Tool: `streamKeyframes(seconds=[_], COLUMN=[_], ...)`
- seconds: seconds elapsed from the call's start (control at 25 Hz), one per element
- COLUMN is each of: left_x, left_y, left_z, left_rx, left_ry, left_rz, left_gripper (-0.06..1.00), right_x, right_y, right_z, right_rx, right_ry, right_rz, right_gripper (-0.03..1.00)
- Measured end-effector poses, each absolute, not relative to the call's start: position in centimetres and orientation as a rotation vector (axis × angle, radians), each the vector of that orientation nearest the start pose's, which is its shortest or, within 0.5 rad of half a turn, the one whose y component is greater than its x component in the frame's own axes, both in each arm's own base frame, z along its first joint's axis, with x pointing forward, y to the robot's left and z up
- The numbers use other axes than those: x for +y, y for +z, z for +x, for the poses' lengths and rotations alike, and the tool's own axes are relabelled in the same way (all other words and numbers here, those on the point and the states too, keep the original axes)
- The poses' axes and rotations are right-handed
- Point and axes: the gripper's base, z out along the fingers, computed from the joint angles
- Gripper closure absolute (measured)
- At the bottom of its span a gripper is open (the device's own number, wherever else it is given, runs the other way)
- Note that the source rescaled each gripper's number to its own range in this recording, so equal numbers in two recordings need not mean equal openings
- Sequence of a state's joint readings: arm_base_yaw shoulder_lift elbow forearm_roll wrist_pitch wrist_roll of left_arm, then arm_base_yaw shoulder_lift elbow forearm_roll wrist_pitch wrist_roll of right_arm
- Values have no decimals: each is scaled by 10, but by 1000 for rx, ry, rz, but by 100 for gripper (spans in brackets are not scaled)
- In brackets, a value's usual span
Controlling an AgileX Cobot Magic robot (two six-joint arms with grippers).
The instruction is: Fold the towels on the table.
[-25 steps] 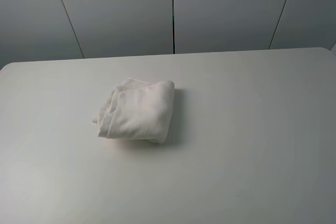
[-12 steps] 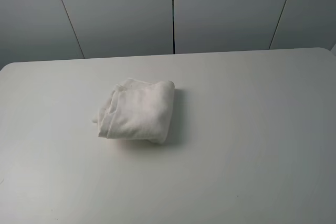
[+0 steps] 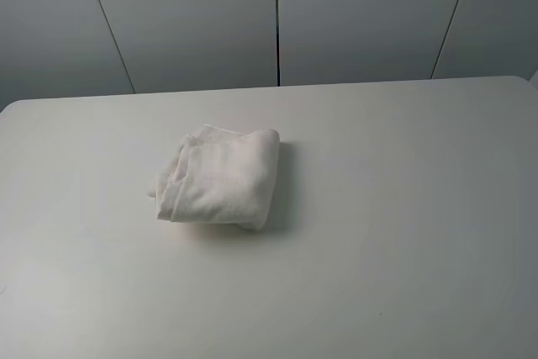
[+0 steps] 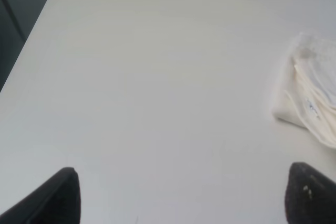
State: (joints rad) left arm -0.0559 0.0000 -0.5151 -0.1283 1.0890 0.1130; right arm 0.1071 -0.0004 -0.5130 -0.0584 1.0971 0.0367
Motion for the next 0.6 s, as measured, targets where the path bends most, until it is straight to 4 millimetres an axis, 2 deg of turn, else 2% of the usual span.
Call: streamKeyframes(seconds=[0.6], left_x=[-8], left_y=[280], left_z=[-10], left_rx=[2026], left_ry=[-229], left_rz=[364], left_gripper=[-5], right_x=[-6], right_y=[278], right_z=[-8], right_rx=[2065], right_ry=[4], right_rz=[-49], right_gripper=[-3])
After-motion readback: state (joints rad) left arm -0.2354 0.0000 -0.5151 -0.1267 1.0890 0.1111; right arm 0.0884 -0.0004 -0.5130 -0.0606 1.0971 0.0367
